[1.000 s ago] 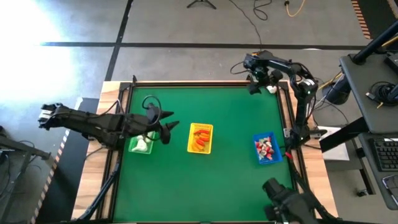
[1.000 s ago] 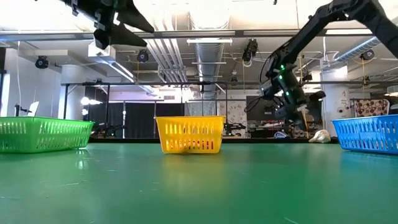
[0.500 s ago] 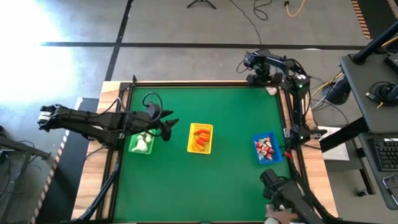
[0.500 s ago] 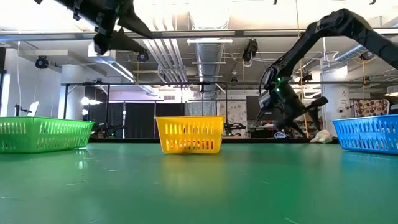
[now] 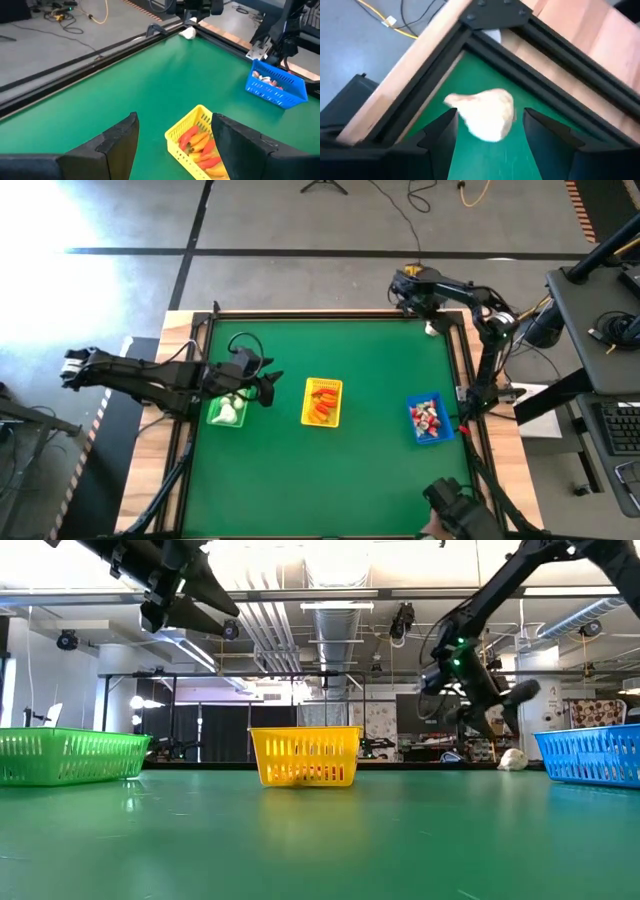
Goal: Sort produce into baskets
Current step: Put the white garlic into the green bin
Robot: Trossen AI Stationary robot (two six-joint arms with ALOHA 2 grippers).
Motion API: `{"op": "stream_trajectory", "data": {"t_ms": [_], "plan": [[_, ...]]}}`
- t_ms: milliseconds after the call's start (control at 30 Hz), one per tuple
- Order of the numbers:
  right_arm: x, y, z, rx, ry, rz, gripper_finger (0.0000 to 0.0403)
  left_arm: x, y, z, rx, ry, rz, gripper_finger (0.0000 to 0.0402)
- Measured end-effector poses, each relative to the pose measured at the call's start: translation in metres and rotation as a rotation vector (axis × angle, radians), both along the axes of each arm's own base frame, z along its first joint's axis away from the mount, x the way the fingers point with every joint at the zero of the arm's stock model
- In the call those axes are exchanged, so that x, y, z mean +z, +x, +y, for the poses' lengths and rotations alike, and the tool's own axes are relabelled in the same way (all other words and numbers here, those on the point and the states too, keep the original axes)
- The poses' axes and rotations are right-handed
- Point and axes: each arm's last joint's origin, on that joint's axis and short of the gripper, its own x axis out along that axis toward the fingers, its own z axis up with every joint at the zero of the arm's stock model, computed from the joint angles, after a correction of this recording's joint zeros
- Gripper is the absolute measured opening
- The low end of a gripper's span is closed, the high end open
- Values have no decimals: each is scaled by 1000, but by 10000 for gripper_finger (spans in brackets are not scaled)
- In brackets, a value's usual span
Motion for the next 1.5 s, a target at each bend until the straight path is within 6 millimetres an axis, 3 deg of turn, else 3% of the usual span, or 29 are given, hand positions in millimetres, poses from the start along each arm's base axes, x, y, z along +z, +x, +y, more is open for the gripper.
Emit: {"op": "stream_trajectory", "data": {"t_ms": [100, 200, 400, 800, 1067, 1167, 1267, 1400, 1500], "plan": [[-6, -10, 8, 13, 1, -4, 216, -4, 3, 0, 14, -22, 3, 232], [-13, -16, 8, 163, 49, 30, 215, -6, 4, 0, 26, -42, 0, 232], [-39, -6, 5, 464, 207, 26, 215, -6, 4, 0, 43, -40, -1, 232], [-53, 2, 11, 550, 306, -131, 215, -15, 11, -2, 23, -86, 29, 232], [-48, 29, 31, 668, 331, -211, 191, -8, 6, -11, -46, -82, 72, 233], [-43, 53, 49, 773, 311, -239, 163, 5, -5, -12, -72, -53, 110, 233], [-38, 85, 80, 966, 303, -227, 143, 12, -19, -12, -76, -26, 177, 233], [-27, 122, 140, 1208, 293, -185, 142, 17, -37, -9, -55, -24, 233, 233], [-12, 142, 198, 1413, 271, -182, 142, 15, -47, -9, -46, -50, 220, 233]]}}
